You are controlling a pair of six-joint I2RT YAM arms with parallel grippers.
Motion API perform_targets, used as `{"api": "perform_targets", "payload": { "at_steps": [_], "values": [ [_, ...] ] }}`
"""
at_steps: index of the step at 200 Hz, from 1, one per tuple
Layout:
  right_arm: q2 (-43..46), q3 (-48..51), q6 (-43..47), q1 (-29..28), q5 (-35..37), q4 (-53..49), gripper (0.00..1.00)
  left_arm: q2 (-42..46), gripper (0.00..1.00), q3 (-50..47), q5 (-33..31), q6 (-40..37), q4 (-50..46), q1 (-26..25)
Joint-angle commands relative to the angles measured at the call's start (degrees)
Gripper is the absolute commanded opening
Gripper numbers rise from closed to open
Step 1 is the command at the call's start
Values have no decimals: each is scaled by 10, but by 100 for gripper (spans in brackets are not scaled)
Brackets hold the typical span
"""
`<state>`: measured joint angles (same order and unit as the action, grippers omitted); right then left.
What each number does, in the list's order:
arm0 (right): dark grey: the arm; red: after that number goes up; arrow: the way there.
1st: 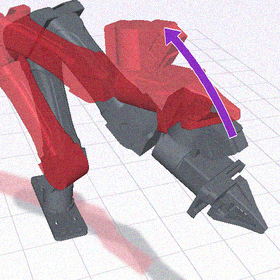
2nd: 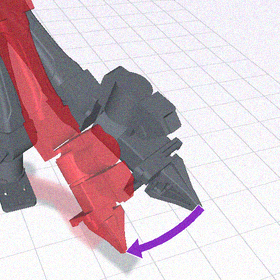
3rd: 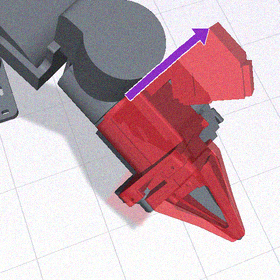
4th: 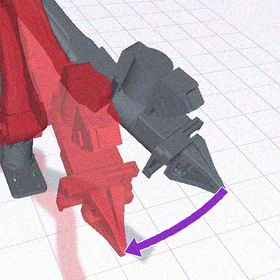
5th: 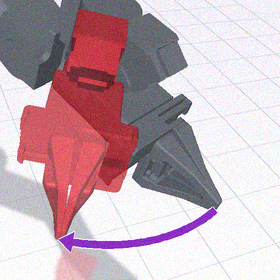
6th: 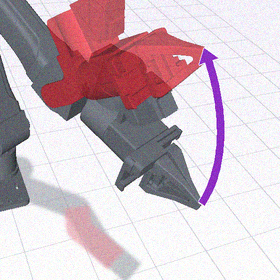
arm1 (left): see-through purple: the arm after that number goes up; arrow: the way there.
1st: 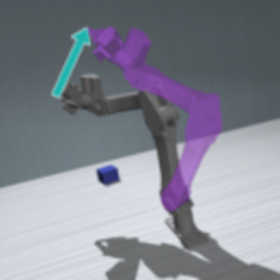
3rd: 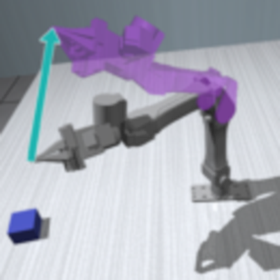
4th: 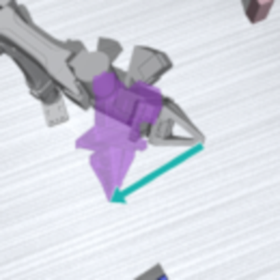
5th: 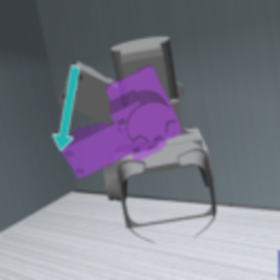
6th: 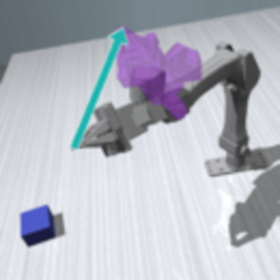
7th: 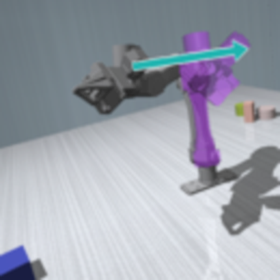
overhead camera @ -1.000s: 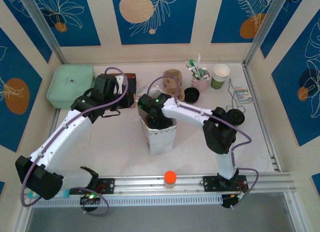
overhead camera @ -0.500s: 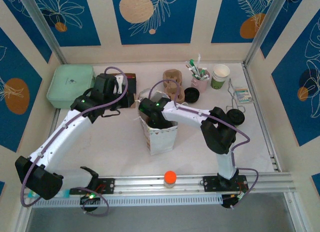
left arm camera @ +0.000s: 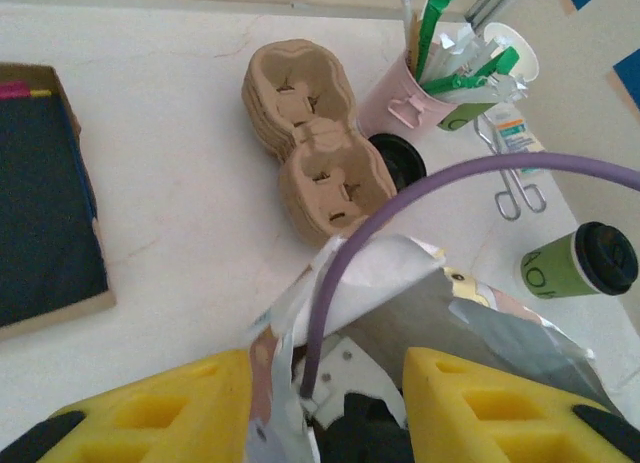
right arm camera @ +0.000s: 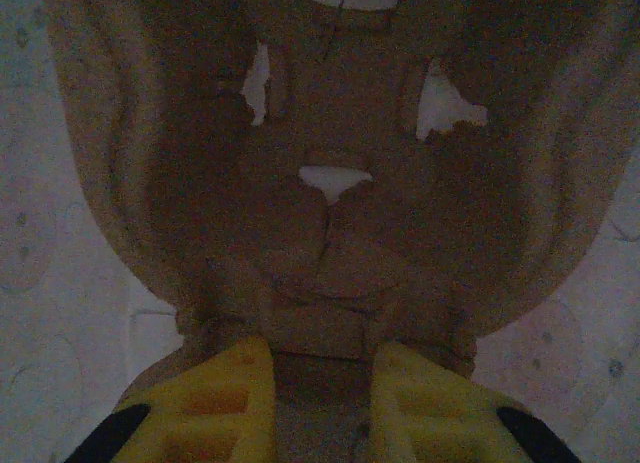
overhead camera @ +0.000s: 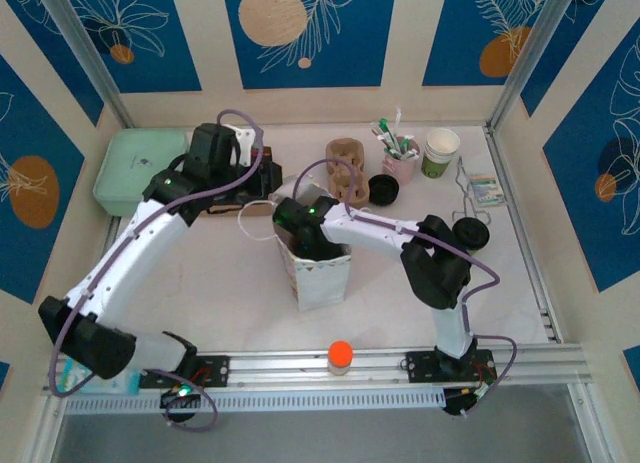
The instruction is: Pack the takeout coffee
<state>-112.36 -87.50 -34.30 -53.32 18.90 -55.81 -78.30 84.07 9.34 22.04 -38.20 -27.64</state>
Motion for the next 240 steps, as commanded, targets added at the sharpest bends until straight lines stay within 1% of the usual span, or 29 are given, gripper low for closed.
{"api": "perform_targets", "payload": {
  "at_steps": [1, 23, 50, 66, 105, 139, 162, 190, 240],
  "values": [
    [-6, -21, 4, -8, 8, -34, 21, -36, 43, 37, -15, -53, -71, 3],
    [-3, -25, 6, -9, 12, -40, 21, -53, 41, 44, -41, -72, -95, 2],
    [2, -28, 9, -10, 15, -43, 21, -61, 40, 41, -25, -82, -96, 1],
    [3, -31, 10, -10, 16, -46, 21, -69, 37, 43, -27, -86, -100, -1],
    [7, -33, 12, -13, 18, -49, 21, -79, 29, 41, -50, -87, -98, -2],
    [14, -31, 19, -24, 27, -49, 21, -88, 18, 38, -58, -86, -90, -2],
    [20, -27, 21, -29, 38, -53, 21, -88, 12, 37, -71, -81, -85, -2],
    [30, -11, 24, -33, 49, -49, 21, -77, 11, 32, -90, -72, -74, -3],
    [17, 7, 24, -26, 27, -32, 21, -66, 11, 23, -68, -55, -64, -4]
  ]
}}
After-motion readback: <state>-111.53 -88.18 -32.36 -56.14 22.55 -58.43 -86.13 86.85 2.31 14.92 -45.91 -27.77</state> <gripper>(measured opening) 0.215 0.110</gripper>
